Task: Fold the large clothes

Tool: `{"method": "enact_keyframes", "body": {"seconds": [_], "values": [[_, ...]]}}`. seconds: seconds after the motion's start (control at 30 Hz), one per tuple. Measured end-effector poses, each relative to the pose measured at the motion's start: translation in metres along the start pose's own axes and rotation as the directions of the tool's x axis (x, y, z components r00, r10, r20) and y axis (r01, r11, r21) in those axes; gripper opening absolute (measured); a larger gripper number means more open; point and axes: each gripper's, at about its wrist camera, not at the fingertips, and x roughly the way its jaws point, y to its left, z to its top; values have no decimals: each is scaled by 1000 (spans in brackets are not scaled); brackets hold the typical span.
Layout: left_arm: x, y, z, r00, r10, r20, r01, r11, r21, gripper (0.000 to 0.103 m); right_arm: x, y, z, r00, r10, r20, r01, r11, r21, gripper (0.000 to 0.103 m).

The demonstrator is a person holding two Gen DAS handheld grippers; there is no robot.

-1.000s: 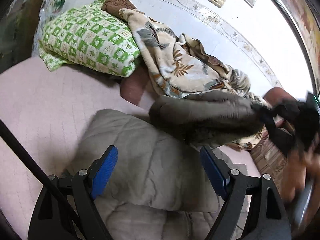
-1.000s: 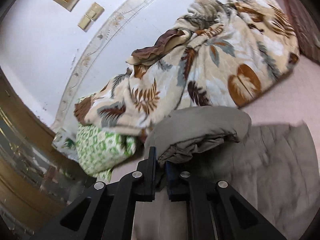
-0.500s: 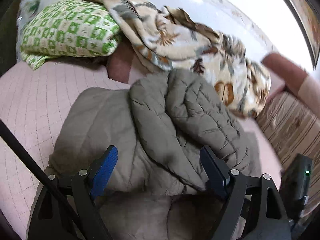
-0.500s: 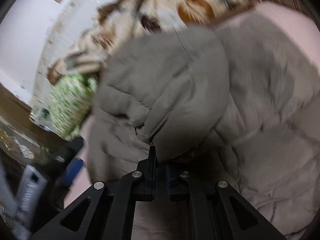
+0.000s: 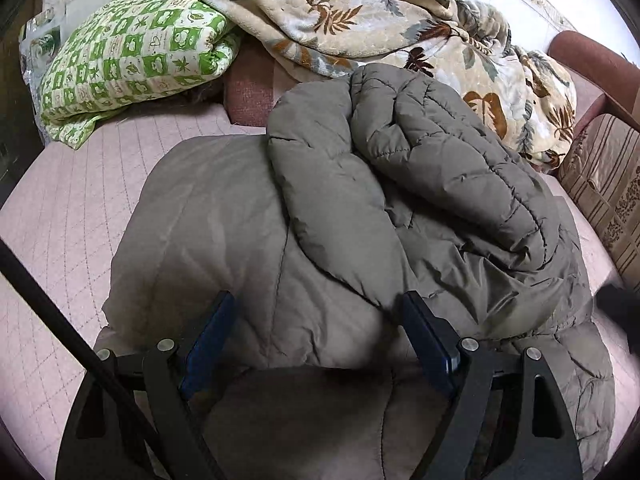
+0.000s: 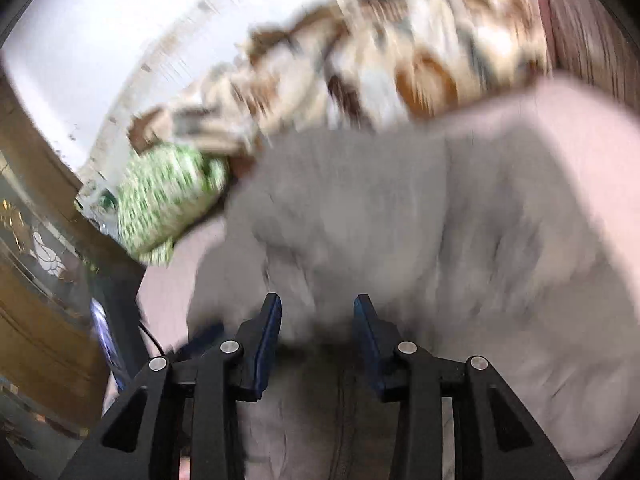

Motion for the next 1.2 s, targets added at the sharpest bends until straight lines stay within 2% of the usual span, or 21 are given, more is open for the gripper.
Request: {"method": "enact_keyframes", "body": {"seconds": [0.07, 0.13, 0.27, 0.37, 0.43, 0.57, 0.7, 0.8, 0.97, 1.07, 1.2], "values": [[0, 0, 0, 1000, 0, 0, 0, 1000, 4, 83, -3, 11, 20, 997, -45, 61, 50, 996, -78, 41], [0, -2, 0, 1000, 0, -1, 0, 1000, 7, 83, 13, 17, 37, 995, -77, 62, 85, 989, -122, 41], [1, -1, 1, 1000, -4, -8, 4, 1000, 2, 84, 70, 13, 41, 990, -141, -28, 133, 971, -196, 41], [3, -1, 1, 1000, -4, -12, 4, 1000, 7, 85, 118, -12, 16, 966, -201, -164, 170, 969, -181, 41], [4, -2, 1, 1000, -6, -16, 7, 1000, 13, 85, 126, -22, 6, 968, -185, -172, 157, 974, -166, 41], [-7, 3, 6, 999, -31, 7, 31, 1000, -3, 85, 108, -16, 17, 973, -167, -156, 142, 977, -160, 41], [-28, 19, 17, 997, -27, 75, 30, 999, -43, 85, 71, 11, 37, 993, -105, -48, 94, 978, -187, 41], [-40, 38, 24, 993, -1, 118, 12, 996, -93, 85, 67, 29, 52, 998, -55, -14, 51, 976, -214, 41], [-45, 71, 31, 992, 37, 120, -14, 983, -183, 85, 100, 46, 65, 1000, -27, -15, 23, 971, -237, 41], [-41, 88, 33, 993, 64, 102, -39, 973, -228, 85, 137, 47, 54, 996, -40, -75, 20, 966, -258, 41], [-39, 98, 34, 994, 67, 89, -42, 964, -261, 85, 188, 41, 23, 976, -120, -181, 62, 953, -298, 42]]}}
